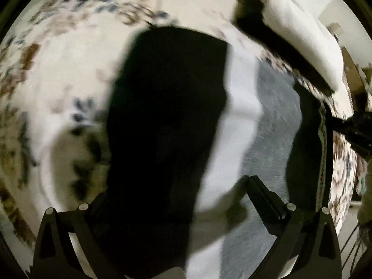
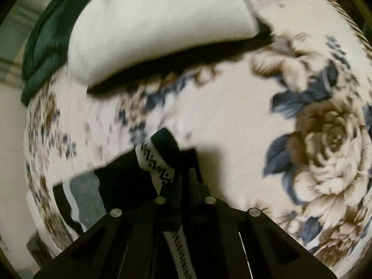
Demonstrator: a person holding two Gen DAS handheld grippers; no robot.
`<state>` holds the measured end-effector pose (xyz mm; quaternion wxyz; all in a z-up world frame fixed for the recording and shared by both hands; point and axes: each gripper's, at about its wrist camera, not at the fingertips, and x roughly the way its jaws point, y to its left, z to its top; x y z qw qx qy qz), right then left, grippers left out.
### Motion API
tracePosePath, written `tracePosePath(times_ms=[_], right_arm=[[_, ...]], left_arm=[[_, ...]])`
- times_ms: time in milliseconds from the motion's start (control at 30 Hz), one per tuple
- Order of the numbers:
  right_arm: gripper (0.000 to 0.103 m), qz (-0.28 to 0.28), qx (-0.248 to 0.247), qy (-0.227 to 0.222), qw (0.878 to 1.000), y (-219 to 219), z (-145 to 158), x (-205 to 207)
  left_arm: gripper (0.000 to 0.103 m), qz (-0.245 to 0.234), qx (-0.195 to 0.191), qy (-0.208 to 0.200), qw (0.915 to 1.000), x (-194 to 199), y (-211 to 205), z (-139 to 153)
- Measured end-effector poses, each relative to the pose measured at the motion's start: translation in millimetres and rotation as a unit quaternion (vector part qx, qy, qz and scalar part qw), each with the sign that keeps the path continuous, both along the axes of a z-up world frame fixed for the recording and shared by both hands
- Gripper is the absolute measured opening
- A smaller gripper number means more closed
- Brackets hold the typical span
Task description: Fold small clothes
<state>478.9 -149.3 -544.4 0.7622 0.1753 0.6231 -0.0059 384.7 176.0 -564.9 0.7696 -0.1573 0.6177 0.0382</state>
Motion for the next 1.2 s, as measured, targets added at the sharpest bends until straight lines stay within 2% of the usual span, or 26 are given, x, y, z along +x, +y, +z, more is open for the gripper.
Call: tracePosePath(times_ms=[67,133,200,267,300,400,500,667,733,800,833,900,1067,1133,1200], right_arm=[[0.003,0.000,0.007,0.009,1.000,-6,-3,8],[0.006,0.015,0.035,0.049,0.998,-6,-13,9],[0.019,0.028,0.046,0.061,0.997,-7,-12,0],[0.045,0.043,0.033,0.065,0.996,-9,-7,-23],[0.047,0.047,0.028,0.067,0.996,-10,-5,-36],[0.047,0.045,0.028,0.099,0.994,-16,-11,-81],[0.047,0.019,0.043,0.131,0.990,-21,-24,-116],[0.048,-0.018,0.093,0.155,0.983,-17,-44,-153],[0.048,-0.021,0.096,0.153,0.983,-12,-49,-159],[0.033,-0.025,0.086,0.140,0.986,-8,-50,-164],[0.019,-0.031,0.077,0.130,0.988,-7,-47,-166],[0.013,-0.040,0.063,0.106,0.992,-10,-33,-169],[0.011,-0.051,0.022,0.065,0.996,-11,10,-179],[0.011,-0.042,0.006,0.069,0.997,-11,13,-174],[0.011,-0.039,-0.018,0.087,0.995,-14,2,-169]], left_arm=[[0.103,0.013,0.024,-0.005,0.9996,-7,11,11],[0.103,0.015,0.061,0.000,0.9980,-14,20,17],[0.103,0.015,0.090,0.014,0.9957,-19,28,18],[0.103,0.013,0.108,0.026,0.9937,-22,26,16],[0.103,0.010,0.118,0.032,0.9924,-25,24,15],[0.103,-0.001,0.127,0.040,0.9911,-31,13,9],[0.103,-0.014,0.130,0.047,0.9903,-38,4,9],[0.103,-0.027,0.134,0.046,0.9896,-38,-2,9],[0.103,-0.026,0.132,0.045,0.9899,-39,-2,10],[0.103,-0.024,0.128,0.044,0.9905,-40,-1,11],[0.103,-0.024,0.125,0.043,0.9910,-40,0,13],[0.103,-0.022,0.115,0.038,0.9924,-43,4,18],[0.103,-0.009,0.074,0.036,0.9966,-57,25,23],[0.103,0.002,0.045,0.044,0.9980,-64,37,16],[0.102,0.018,0.009,0.061,0.9980,-71,49,5]])
